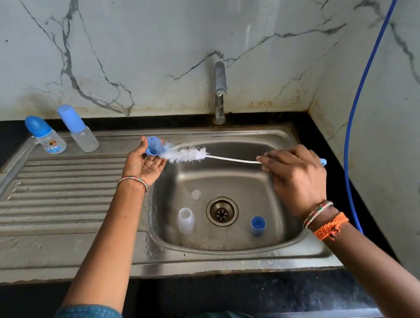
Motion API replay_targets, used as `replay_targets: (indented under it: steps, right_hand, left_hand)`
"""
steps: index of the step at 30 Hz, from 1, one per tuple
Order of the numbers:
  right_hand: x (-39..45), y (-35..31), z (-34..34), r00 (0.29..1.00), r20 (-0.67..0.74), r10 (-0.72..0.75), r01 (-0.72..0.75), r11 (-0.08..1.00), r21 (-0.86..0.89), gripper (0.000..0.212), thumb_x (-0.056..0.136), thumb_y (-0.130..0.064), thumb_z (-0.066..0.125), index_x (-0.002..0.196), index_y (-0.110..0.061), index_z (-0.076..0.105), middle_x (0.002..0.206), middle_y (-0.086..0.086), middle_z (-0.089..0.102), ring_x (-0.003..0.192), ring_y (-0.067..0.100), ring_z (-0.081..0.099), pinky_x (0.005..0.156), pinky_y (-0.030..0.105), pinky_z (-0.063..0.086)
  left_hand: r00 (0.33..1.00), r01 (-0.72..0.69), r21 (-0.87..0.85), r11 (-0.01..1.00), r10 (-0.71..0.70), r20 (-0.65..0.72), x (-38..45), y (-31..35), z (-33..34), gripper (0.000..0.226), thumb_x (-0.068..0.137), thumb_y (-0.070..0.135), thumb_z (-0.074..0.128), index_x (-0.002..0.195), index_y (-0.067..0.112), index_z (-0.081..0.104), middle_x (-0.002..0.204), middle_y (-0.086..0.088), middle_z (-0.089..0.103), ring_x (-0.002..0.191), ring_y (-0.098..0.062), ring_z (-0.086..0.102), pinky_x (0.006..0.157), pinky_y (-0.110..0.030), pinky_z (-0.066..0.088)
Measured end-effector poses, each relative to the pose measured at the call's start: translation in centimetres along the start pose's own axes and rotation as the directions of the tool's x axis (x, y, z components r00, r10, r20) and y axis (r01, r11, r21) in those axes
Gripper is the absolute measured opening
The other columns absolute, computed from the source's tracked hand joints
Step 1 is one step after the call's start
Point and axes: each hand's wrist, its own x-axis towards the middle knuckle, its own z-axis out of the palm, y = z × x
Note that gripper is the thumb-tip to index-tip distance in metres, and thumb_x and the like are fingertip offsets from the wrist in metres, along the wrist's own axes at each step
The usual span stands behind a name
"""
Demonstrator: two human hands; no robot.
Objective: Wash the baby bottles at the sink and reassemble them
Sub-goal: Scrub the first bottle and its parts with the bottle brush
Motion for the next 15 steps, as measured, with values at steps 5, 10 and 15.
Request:
replay_targets:
  steps: [5,10,15]
  right_hand:
    - [1.6,0.3,-0.4,0.259,0.944,0.204,-0.904,0.395,0.162,0.027,0.098,-0.016,0.048,0.086,-0.004,0.069,0.05,-0.003,0.051,0.034,0.006,0.034,0.033,0.015,0.026]
    - [1.1,-0.3,0.0,0.741,0.612,0.278,-0.444,0.886,0.136,0.016,0.091,-0.012,0.058,0.09,-0.015,0.073,0.068,0.001,0.065,0.051,0.015,0.058,0.046,0.023,0.043]
    - [0.0,-1.0,0.5,0.999,0.024,-0.038,0.035,0.994,0.107,0.03,0.071,0.007,0.072,0.095,-0.011,0.077,0.079,0.004,0.073,0.057,0.023,0.063,0.046,0.03,0.05]
  left_hand:
    - [0.998,-0.021,0.071,0.997,0.016,0.064,-0.4,0.0,-0.3,0.018,0.092,0.028,0.056,0.093,0.012,0.062,0.095,-0.006,0.073,0.107,-0.022,0.062,0.099,-0.038,0.045]
    - [0.999,-0.011,0.093,0.996,0.008,0.033,-0.1,0.5,-0.5,0.022,0.093,0.034,0.054,0.094,0.013,0.061,0.09,-0.002,0.073,0.109,-0.021,0.059,0.103,-0.036,0.04]
    - [0.999,-0.018,0.056,0.998,0.016,0.052,-0.1,0.7,-0.3,0.023,0.09,0.038,0.056,0.094,0.016,0.061,0.094,-0.004,0.073,0.108,-0.021,0.061,0.104,-0.035,0.038]
